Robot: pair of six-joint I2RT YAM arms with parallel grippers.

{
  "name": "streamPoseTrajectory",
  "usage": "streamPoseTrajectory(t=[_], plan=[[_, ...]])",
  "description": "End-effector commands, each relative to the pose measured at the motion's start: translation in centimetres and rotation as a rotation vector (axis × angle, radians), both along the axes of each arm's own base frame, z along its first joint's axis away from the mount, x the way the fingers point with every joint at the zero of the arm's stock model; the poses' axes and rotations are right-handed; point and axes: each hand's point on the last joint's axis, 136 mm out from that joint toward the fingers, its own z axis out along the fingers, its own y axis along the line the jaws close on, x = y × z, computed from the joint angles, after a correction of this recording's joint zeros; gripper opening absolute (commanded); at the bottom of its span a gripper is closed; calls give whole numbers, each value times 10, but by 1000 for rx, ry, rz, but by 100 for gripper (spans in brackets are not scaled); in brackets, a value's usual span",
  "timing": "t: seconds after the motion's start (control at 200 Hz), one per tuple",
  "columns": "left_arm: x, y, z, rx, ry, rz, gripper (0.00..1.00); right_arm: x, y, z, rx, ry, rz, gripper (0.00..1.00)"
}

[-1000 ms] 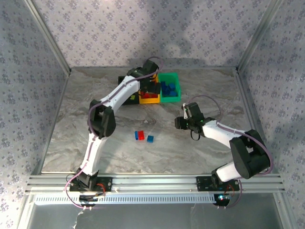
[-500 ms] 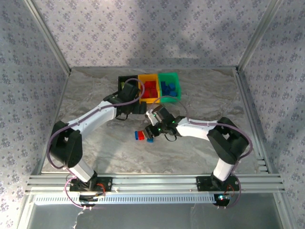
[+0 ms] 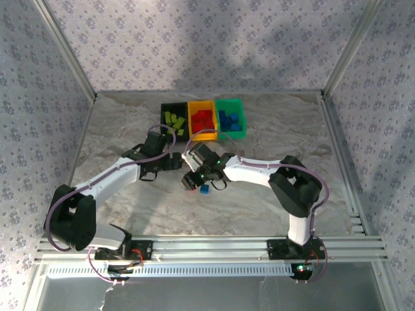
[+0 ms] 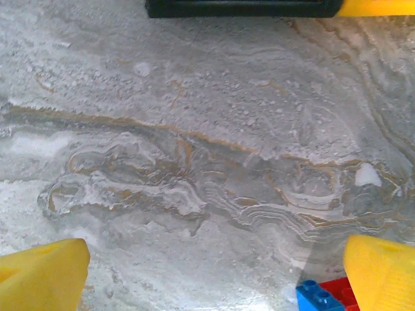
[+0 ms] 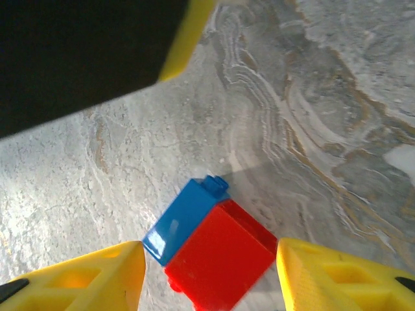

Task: Sort the legos into containers by color
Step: Move the lego to the center of the table.

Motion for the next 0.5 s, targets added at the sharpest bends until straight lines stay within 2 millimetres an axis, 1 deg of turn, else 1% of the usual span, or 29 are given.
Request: streamPoseTrajectory(t=[0.0,0.135,0.145,0.165,0.26,0.33,0.395,0.46,0.495], plan=[[4,5,6,-55,-39,40,100,7,-15,-14,-90,3,-50,57],[0,13,-7,-54,-17,54,100,12,-29,-18,-135,-19,-105,57],[0,14,-7,-53,-18,55,100,8,-36,-27,-160,-9,-108,57],[0,15,-9,-51,-13,57,100,7,-42,-31,-179,-8,-115,57],[-2,18,-13,-53,-2,63,100,8,-60,-36,-210,-6,-148,57],[-3,18,-14,-57,-3,63,100,9,-72,-36,-226,-13,-174,57],[-3,19,-14,-57,-7,65,100,11,-81,-31,-226,-24,-195,57],[-4,19,-14,-57,-7,63,100,12,-85,-26,-213,-23,-207,57],[-3,19,-14,-60,-8,65,100,12,-84,-22,-200,-21,-207,57]])
